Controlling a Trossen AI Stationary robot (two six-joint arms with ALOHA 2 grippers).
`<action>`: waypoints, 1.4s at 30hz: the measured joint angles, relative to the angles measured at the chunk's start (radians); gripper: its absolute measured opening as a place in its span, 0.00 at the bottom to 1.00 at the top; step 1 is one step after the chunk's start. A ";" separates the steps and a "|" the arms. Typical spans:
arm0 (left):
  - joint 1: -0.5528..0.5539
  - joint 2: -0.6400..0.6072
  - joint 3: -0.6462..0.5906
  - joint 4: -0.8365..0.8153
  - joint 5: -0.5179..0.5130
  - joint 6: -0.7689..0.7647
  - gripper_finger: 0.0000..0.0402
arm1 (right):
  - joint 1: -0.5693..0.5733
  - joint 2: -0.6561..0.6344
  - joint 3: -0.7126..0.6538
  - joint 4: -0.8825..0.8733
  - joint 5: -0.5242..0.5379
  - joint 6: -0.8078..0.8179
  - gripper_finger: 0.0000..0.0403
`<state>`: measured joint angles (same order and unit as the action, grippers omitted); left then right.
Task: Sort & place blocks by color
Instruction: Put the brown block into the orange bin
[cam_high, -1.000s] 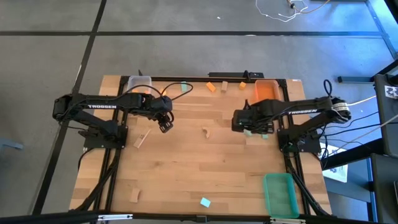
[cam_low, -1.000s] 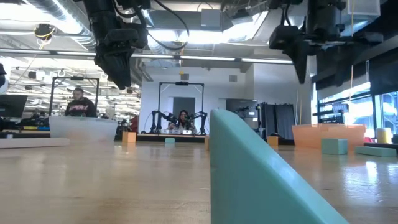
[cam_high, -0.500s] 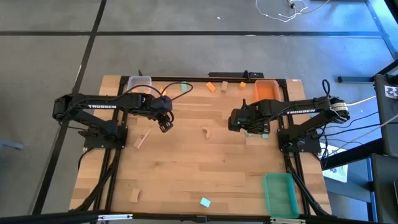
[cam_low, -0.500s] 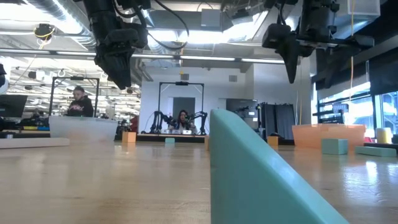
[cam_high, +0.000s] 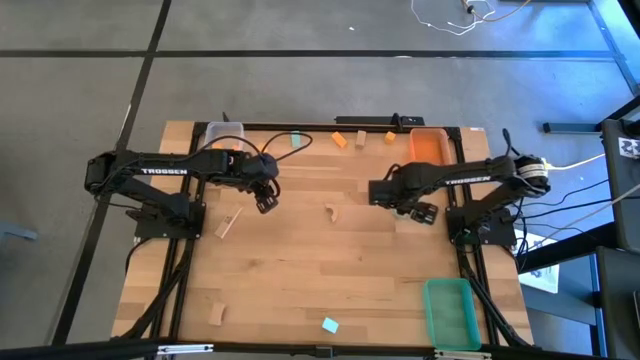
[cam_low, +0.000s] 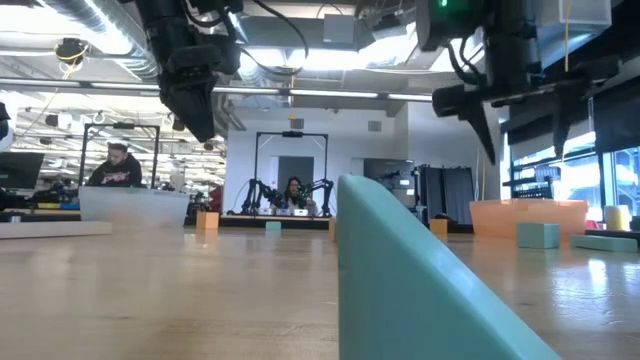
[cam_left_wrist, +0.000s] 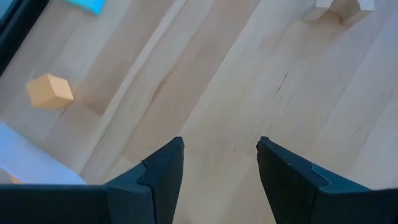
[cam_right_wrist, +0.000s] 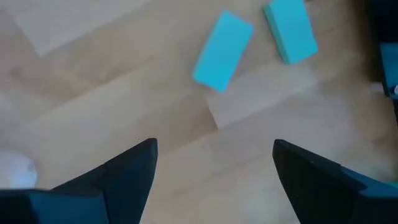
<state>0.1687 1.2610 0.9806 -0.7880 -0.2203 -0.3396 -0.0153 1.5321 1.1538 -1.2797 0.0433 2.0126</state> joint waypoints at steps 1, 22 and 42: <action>0.000 0.000 0.000 0.002 0.000 0.013 0.48 | -0.005 0.009 0.000 0.000 0.008 -0.001 0.79; 0.112 0.003 0.000 0.090 0.098 0.217 0.48 | -0.018 0.045 0.000 0.353 0.078 -0.360 0.79; 0.127 0.003 0.000 0.090 0.099 0.210 0.48 | -0.029 0.253 0.000 0.846 0.008 -0.857 0.79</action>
<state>0.2955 1.2640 0.9806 -0.6978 -0.1211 -0.1298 -0.0441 1.7854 1.1542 -0.4341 0.0509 1.1555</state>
